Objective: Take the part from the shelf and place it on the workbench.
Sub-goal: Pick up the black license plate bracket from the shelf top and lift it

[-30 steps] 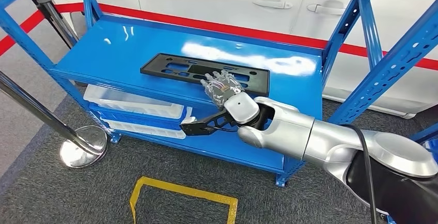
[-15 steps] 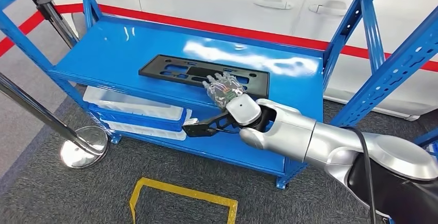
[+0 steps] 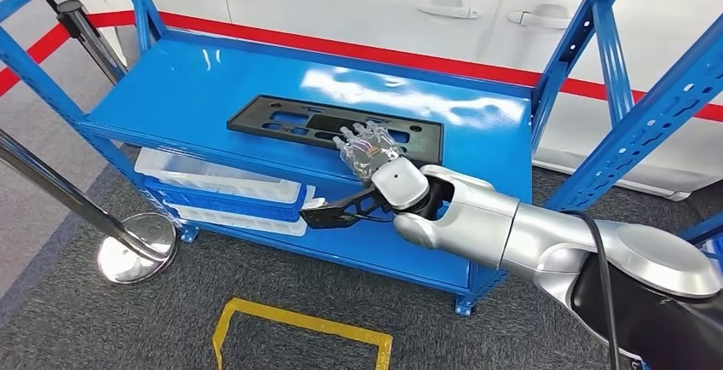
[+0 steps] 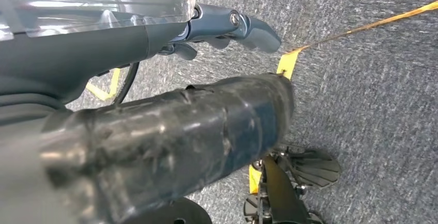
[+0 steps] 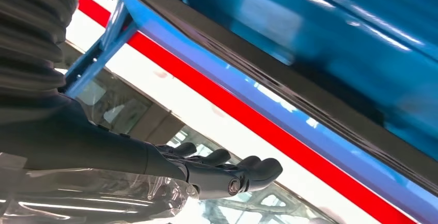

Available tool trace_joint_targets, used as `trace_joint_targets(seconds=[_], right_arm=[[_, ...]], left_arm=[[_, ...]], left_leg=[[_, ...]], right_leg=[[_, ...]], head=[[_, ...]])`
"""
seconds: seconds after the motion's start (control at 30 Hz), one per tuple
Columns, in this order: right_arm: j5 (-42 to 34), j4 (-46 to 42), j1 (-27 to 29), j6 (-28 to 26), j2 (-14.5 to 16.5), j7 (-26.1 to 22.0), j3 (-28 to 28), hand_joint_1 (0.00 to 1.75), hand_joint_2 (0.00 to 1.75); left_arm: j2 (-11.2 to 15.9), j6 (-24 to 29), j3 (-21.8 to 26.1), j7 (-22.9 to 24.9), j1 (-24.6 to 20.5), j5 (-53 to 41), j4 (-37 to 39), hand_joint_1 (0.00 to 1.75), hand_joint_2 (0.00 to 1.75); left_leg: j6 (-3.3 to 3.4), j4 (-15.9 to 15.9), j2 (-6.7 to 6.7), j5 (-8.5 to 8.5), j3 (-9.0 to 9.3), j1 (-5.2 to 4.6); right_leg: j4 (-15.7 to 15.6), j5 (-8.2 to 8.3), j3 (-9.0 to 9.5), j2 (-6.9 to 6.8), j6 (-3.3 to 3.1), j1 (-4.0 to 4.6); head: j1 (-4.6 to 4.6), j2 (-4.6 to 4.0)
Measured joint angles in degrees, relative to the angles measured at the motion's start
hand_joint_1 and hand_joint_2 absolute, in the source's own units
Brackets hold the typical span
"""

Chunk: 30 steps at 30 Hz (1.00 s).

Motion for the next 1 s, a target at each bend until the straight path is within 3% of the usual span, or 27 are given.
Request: trace_joint_targets(seconds=[0.07,0.1,0.17,0.23,0.27,0.3,0.33,0.4,0.47,0.57,0.63,0.7,0.73,0.77,0.8,0.87,0.9,0.93,1.0], right_arm=[[0.0,0.0,-0.1,0.0,0.0,-0.1,0.0,0.0,1.75],[0.0,0.0,-0.1,0.0,0.0,-0.1,0.0,0.0,1.75],[0.0,0.1,0.1,0.0,0.0,-0.1,0.0,0.0,1.75],[0.0,0.3,0.5,0.0,0.0,-0.1,0.0,0.0,1.75],[0.0,0.3,0.6,0.0,0.0,-0.1,0.0,0.0,1.75],[0.0,0.4,0.6,0.0,0.0,-0.1,0.0,0.0,1.75],[0.0,0.4,0.6,0.0,0.0,-0.1,0.0,0.0,1.75],[0.1,0.4,0.5,0.0,0.0,-0.1,0.0,0.0,1.75],[0.1,0.5,0.5,-0.1,0.0,-0.2,0.0,0.0,1.75],[0.1,0.6,0.5,-0.1,-0.1,-0.4,0.0,0.0,1.75],[0.2,0.6,0.6,-0.2,0.0,-0.4,0.0,0.0,1.75],[0.2,0.7,0.8,-0.2,0.0,-0.5,0.0,0.0,1.75],[0.2,0.7,1.0,-0.2,0.0,-0.5,0.0,0.0,1.75],[0.2,0.7,1.1,-0.2,0.0,-0.5,0.0,0.0,1.75],[0.2,0.7,1.2,-0.2,0.0,-0.5,0.0,0.0,1.75],[0.2,0.8,1.2,-0.2,0.0,-0.5,0.0,0.0,1.75],[0.2,0.8,1.2,-0.2,0.0,-0.5,0.0,0.0,1.75],[0.2,0.8,1.2,-0.2,-0.1,-0.5,0.0,0.0,1.75],[0.2,0.9,1.2,-0.3,-0.1,-0.6,0.0,0.0,1.75]], left_arm=[[-0.1,0.0,0.0,0.0,0.1,0.0,0.0,0.0,0.0],[-0.1,0.0,0.0,0.0,0.1,0.0,0.0,0.0,0.0],[-0.1,0.0,0.0,0.0,0.1,0.0,0.0,0.0,0.0],[0.0,0.0,0.0,0.0,0.1,0.0,0.0,0.0,0.0],[0.0,0.0,0.0,0.0,0.1,0.0,0.0,0.0,0.0],[0.0,0.0,0.0,0.0,0.1,0.0,0.0,0.0,0.0],[-0.1,0.0,0.0,0.0,0.1,0.0,0.0,0.0,0.0],[-0.1,0.0,0.0,0.0,0.1,0.0,0.0,0.0,0.0],[-0.1,0.0,0.0,0.0,0.1,0.0,0.0,0.0,0.0],[-0.1,0.0,0.0,0.0,0.1,0.0,0.0,0.0,0.0],[-0.1,0.0,0.0,0.0,0.1,0.0,0.0,0.0,0.0],[-0.1,0.0,0.0,0.0,0.1,0.0,0.0,0.0,0.0],[-0.1,0.0,0.0,0.0,0.1,0.0,0.0,0.0,0.0],[-0.1,0.0,0.0,0.0,0.2,0.0,0.0,0.0,0.0],[-0.1,0.0,0.0,0.0,0.2,0.0,0.0,0.0,0.0],[0.0,0.0,0.0,0.0,0.2,0.0,0.0,0.0,0.0],[0.0,0.0,0.0,0.0,0.2,-0.1,0.0,0.0,0.0],[0.0,0.0,0.0,0.0,0.1,-0.1,0.0,0.0,0.0],[0.0,0.1,-0.1,0.0,0.0,-0.1,0.0,0.0,0.0]], left_leg=[[0.58,-0.6,0.06,0.19,0.45,0.27],[0.89,-0.9,0.12,0.26,0.68,0.45],[1.31,-1.0,0.18,0.19,0.81,0.49],[1.44,-0.8,0.15,0.03,0.82,0.49],[1.42,-0.7,0.1,-0.11,0.86,0.49],[1.33,-0.5,0.04,-0.31,0.92,0.5],[1.17,-0.2,-0.01,-0.56,0.98,0.52],[0.69,0.3,-0.06,-1.03,0.82,0.35],[0.15,0.5,-0.05,-1.13,0.59,0.25],[-0.69,1.2,0.02,-1.86,0.38,0.41],[-1.2,5.9,0.12,-4.47,-1.76,0.49],[-1.54,13.2,0.14,-7.29,-5.52,0.54],[-1.63,15.4,0.14,-7.62,-6.85,0.55],[-1.65,15.7,0.15,-6.89,-7.25,0.55],[-1.57,13.7,0.15,-5.19,-6.53,0.55],[-1.21,6.2,0.16,-1.24,-3.04,0.5],[-0.98,3.0,0.13,-0.19,-1.51,0.37],[-0.76,1.0,0.09,0.18,-0.57,0.24],[-0.33,0.2,0.01,-0.09,-0.22,0.02]], right_leg=[[1.2,-0.96,-0.41,-0.06,0.58,0.02],[3.2,-2.18,-1.34,-0.09,0.81,0.05],[10.2,-5.41,-4.87,-0.14,1.1,-0.1],[15.4,-6.55,-7.87,-0.18,1.31,-0.32],[15.1,-5.55,-8.0,-0.22,1.35,-0.41],[12.7,-3.64,-7.04,-0.27,1.31,-0.46],[8.9,-1.51,-5.39,-0.31,1.17,-0.48],[2.6,0.76,-2.37,-0.32,0.77,-0.3],[0.9,0.68,-1.56,-0.24,0.37,-0.01],[0.3,0.87,-1.22,-0.2,-0.5,-0.26],[0.0,0.92,-0.84,-0.25,-1.0,-0.47],[0.0,0.81,-0.76,-0.29,-1.26,-0.41],[0.0,0.76,-0.73,-0.28,-1.31,-0.37],[0.0,0.69,-0.67,-0.25,-1.33,-0.35],[0.1,0.6,-0.55,-0.19,-1.31,-0.35],[0.1,0.33,-0.23,-0.08,-1.12,-0.3],[0.1,0.22,-0.18,-0.04,-0.93,-0.23],[0.1,0.17,-0.19,-0.03,-0.7,-0.17],[0.0,0.18,-0.23,-0.04,-0.15,-0.1]], head=[[0.11,0.0],[0.21,0.0],[0.38,0.0],[0.38,0.0],[0.38,0.0],[0.39,0.0],[0.4,0.0],[0.35,0.0],[0.3,0.0],[0.2,0.0],[-0.08,0.0],[-0.23,0.0],[-0.23,0.0],[-0.24,0.0],[-0.24,0.0],[-0.24,0.0],[-0.22,0.0],[-0.2,0.0],[-0.18,0.0]])
